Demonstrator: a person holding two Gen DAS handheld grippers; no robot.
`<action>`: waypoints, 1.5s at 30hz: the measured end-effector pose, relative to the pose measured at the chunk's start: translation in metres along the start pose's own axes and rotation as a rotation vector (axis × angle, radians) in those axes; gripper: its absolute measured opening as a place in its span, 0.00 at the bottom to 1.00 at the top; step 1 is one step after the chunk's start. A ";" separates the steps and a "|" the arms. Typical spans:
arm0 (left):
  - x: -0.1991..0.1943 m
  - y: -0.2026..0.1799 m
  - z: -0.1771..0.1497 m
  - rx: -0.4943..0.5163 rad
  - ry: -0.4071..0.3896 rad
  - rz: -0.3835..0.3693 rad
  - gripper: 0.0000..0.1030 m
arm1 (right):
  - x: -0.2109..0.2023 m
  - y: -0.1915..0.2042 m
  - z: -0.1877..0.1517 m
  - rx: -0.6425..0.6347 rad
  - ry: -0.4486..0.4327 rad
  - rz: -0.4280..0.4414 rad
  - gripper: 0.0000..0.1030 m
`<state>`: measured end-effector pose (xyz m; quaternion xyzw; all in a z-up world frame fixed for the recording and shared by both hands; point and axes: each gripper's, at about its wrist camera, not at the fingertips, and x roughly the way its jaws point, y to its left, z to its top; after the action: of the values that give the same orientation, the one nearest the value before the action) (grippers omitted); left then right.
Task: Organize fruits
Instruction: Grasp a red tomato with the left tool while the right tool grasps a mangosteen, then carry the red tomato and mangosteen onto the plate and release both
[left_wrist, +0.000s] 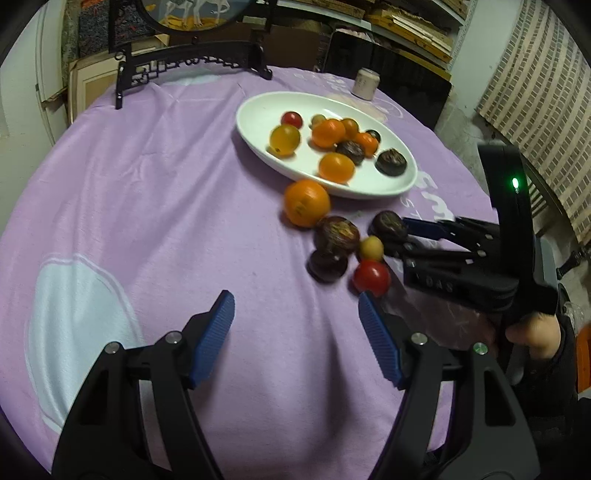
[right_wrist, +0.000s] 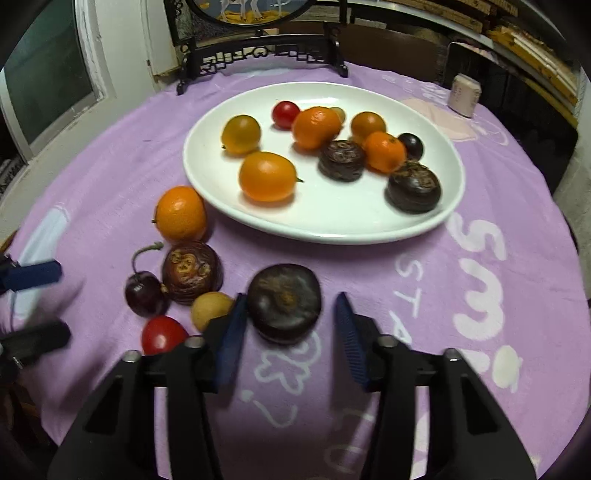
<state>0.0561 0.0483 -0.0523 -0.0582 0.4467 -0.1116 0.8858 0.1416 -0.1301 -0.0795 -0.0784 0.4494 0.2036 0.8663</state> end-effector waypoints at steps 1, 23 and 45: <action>0.001 -0.003 -0.001 0.003 0.008 -0.015 0.69 | 0.000 0.001 0.001 -0.002 0.002 -0.005 0.39; 0.069 -0.075 0.015 0.090 0.084 0.086 0.33 | -0.070 -0.060 -0.063 0.209 -0.083 0.107 0.39; 0.014 -0.031 0.039 0.045 -0.043 0.013 0.31 | -0.056 -0.010 -0.025 0.113 -0.064 0.090 0.39</action>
<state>0.0912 0.0153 -0.0334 -0.0377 0.4254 -0.1143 0.8970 0.0987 -0.1625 -0.0490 -0.0024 0.4352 0.2192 0.8732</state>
